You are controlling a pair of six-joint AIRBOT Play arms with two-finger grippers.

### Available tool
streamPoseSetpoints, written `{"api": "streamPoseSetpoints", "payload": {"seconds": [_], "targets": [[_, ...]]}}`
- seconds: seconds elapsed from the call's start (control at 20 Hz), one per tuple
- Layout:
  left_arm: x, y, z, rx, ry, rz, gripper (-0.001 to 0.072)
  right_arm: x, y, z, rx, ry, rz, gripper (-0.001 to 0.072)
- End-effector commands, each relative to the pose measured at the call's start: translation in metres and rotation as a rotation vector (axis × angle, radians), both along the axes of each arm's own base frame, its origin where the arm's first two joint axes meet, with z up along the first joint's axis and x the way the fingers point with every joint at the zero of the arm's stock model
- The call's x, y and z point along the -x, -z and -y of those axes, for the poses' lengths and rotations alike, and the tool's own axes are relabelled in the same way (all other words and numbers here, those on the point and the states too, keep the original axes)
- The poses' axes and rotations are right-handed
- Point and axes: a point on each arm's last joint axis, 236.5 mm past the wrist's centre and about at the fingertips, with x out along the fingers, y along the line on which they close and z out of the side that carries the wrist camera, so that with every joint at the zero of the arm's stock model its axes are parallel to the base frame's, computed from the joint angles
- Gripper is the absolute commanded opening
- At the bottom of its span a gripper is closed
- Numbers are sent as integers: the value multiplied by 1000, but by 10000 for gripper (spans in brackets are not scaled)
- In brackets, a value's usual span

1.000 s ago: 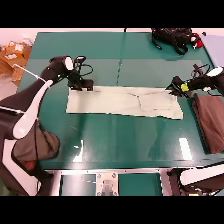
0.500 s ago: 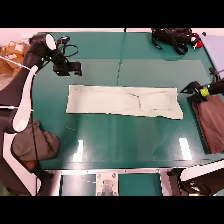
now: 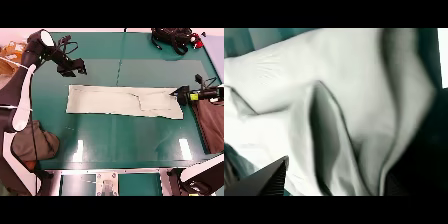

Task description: Fold the shirts.

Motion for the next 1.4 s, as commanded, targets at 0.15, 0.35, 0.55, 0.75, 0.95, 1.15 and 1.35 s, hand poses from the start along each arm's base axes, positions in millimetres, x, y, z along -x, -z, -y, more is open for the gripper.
{"api": "streamPoseSetpoints", "payload": {"seconds": [0.15, 0.35, 0.55, 0.75, 0.95, 1.15, 1.35], "targets": [[8, -16, 32, 146, 38, -20, 704, -15, -7, -25, 56, -131, 36, 33], [16, -4, 70, 195, 105, -2, 164, -25, -56, -20, 118, -152, 71, 16], [34, 33, 169, 209, 176, 92, 26, -19, -140, -40, 187, -205, 197, 16], [72, 73, 281, 272, 247, 155, 27, 2, -227, -81, 252, -264, 344, 17], [106, 107, 335, 365, 224, 77, 27, 15, -283, -113, 292, -301, 456, 17], [118, 115, 344, 434, 199, -16, 27, 16, -282, -126, 284, -324, 448, 17], [125, 90, 320, 442, 315, -119, 26, 15, -279, -128, 273, -310, 421, 17]]}}
